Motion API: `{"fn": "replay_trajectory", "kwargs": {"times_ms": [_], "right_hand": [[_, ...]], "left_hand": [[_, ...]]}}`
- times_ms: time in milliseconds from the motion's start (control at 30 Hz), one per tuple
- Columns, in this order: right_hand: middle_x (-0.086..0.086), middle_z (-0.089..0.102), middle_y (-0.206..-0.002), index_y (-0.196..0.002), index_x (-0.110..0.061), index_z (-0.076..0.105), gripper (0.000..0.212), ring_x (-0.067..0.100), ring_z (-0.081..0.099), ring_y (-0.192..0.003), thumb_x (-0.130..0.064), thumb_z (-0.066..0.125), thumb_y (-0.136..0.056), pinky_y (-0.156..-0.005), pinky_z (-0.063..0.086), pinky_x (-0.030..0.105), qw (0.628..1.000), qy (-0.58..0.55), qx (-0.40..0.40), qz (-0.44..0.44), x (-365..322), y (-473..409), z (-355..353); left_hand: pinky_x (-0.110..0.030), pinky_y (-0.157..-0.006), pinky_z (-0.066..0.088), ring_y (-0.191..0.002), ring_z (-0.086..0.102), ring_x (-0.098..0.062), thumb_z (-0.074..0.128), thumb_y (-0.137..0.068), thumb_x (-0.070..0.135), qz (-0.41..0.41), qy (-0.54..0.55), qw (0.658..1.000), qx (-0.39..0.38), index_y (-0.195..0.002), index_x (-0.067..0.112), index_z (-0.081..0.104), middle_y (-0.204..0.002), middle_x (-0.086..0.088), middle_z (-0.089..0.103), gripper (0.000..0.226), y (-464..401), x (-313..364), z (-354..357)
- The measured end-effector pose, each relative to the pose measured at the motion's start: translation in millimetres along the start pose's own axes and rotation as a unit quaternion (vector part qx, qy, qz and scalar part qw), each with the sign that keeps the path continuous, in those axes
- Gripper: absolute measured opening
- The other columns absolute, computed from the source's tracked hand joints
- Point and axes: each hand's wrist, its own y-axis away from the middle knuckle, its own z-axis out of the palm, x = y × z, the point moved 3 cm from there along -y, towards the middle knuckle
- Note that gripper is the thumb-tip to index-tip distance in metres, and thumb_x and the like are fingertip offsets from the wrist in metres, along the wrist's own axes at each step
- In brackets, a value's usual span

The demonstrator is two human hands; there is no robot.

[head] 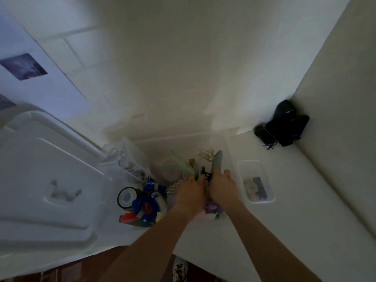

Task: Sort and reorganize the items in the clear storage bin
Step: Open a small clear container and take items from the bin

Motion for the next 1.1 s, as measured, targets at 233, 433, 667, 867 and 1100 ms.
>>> {"fn": "replay_trajectory", "kwargs": {"times_ms": [233, 433, 667, 867, 1100], "right_hand": [[0.013, 0.067, -0.109, -0.117, -0.012, 0.061, 0.029, 0.031, 0.064, -0.096, -0.009, 0.049, -0.091, -0.073, 0.047, 0.032, 1.000, -0.014, 0.021, 0.010, 6, -9, 1], [0.014, 0.065, -0.102, -0.128, -0.015, 0.058, 0.045, 0.031, 0.063, -0.087, 0.003, 0.049, -0.087, -0.068, 0.048, 0.035, 0.978, -0.127, 0.159, -0.041, -6, 23, -44], [0.003, 0.057, -0.084, -0.143, -0.029, 0.036, 0.067, 0.012, 0.055, -0.062, 0.005, 0.050, -0.086, -0.047, 0.037, 0.027, 0.938, -0.266, 0.222, -0.028, -2, 52, -108], [0.001, 0.063, -0.096, -0.145, -0.031, 0.031, 0.067, 0.014, 0.061, -0.078, 0.000, 0.053, -0.090, -0.058, 0.042, 0.026, 0.899, -0.385, 0.208, 0.014, 27, 66, -136], [0.003, 0.068, -0.108, -0.120, -0.014, 0.061, 0.025, 0.023, 0.065, -0.100, -0.013, 0.059, -0.095, -0.076, 0.056, 0.039, 0.793, -0.558, 0.218, 0.107, 78, 67, -121]], "left_hand": [[-0.033, -0.069, 0.050, -0.081, 0.067, -0.022, 0.051, -0.100, 0.035, -0.011, 0.097, 0.989, 0.110, -0.106, 0.018, 0.059, -0.090, -0.004, 0.071, 0.019, 9, -20, -12], [-0.027, -0.051, 0.044, -0.057, 0.057, -0.011, 0.050, -0.100, 0.039, 0.051, 0.218, 0.957, 0.183, -0.089, 0.021, 0.057, -0.064, 0.010, 0.054, 0.022, 34, -42, -32], [-0.021, -0.048, 0.045, -0.055, 0.056, -0.004, 0.054, -0.099, 0.042, 0.097, 0.250, 0.932, 0.243, -0.087, 0.029, 0.056, -0.065, 0.012, 0.060, 0.018, 53, -39, -78], [-0.027, -0.050, 0.051, -0.058, 0.058, -0.003, 0.045, -0.099, 0.053, 0.100, 0.230, 0.934, 0.255, -0.089, 0.032, 0.057, -0.071, 0.014, 0.063, 0.026, 58, -28, -86], [-0.026, -0.058, 0.050, -0.062, 0.061, -0.005, 0.042, -0.099, 0.053, 0.134, 0.183, 0.939, 0.258, -0.094, 0.031, 0.061, -0.080, 0.013, 0.069, 0.030, 59, 29, -89]]}}
